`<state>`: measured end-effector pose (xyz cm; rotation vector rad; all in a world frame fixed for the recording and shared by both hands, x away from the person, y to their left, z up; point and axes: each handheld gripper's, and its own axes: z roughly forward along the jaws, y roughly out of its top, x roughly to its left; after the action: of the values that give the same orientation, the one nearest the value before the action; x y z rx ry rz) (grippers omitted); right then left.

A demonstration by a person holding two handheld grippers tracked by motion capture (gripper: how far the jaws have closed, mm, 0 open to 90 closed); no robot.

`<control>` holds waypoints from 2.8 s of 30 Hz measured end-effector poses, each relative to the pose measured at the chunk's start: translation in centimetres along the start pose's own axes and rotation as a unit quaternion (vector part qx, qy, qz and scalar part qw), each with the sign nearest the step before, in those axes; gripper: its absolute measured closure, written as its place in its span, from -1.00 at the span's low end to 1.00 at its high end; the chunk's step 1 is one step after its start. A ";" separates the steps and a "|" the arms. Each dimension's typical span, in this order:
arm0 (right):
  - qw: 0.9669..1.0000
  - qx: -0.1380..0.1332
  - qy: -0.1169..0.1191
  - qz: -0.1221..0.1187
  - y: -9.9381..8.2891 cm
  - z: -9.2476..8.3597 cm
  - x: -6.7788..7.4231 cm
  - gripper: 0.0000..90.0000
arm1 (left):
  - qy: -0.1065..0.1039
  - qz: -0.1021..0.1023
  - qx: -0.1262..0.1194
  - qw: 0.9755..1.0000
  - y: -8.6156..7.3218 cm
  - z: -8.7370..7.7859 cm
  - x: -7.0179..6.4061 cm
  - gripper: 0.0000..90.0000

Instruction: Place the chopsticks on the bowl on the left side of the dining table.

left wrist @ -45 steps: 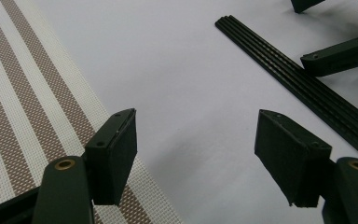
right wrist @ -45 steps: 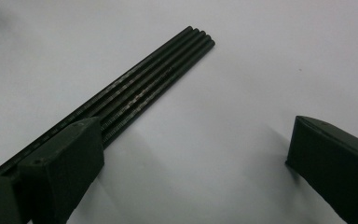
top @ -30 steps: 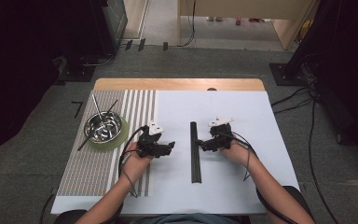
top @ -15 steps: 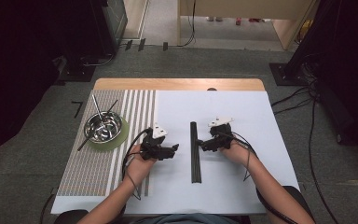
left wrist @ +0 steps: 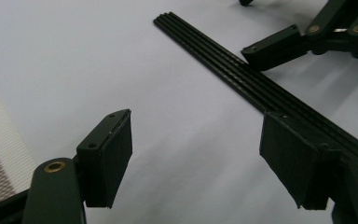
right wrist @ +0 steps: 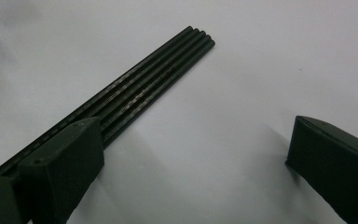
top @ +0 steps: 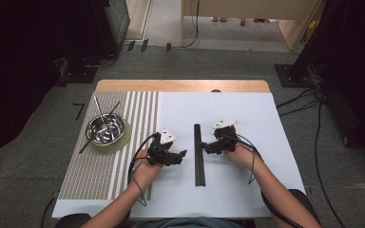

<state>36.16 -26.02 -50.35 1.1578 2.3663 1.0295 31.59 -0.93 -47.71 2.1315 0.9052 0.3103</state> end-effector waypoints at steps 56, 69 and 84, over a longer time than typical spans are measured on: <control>1.000 0.000 0.000 -0.002 0.0 0.0 0.0 -0.93 | -0.015 0.014 0.008 1.000 -0.3 2.2 -3.4 -0.67; 1.000 0.001 0.000 -0.001 0.0 0.0 0.0 -0.93 | -0.018 0.024 0.008 1.000 -0.5 2.5 -3.8 -0.50; 1.000 0.001 0.000 0.000 0.0 0.0 0.0 -0.93 | -0.020 0.026 0.009 0.999 -0.6 2.6 -3.9 -0.48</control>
<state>36.16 -26.01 -50.35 1.1571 2.3681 1.0281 29.75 -4.88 -49.58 2.1737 0.8332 0.2856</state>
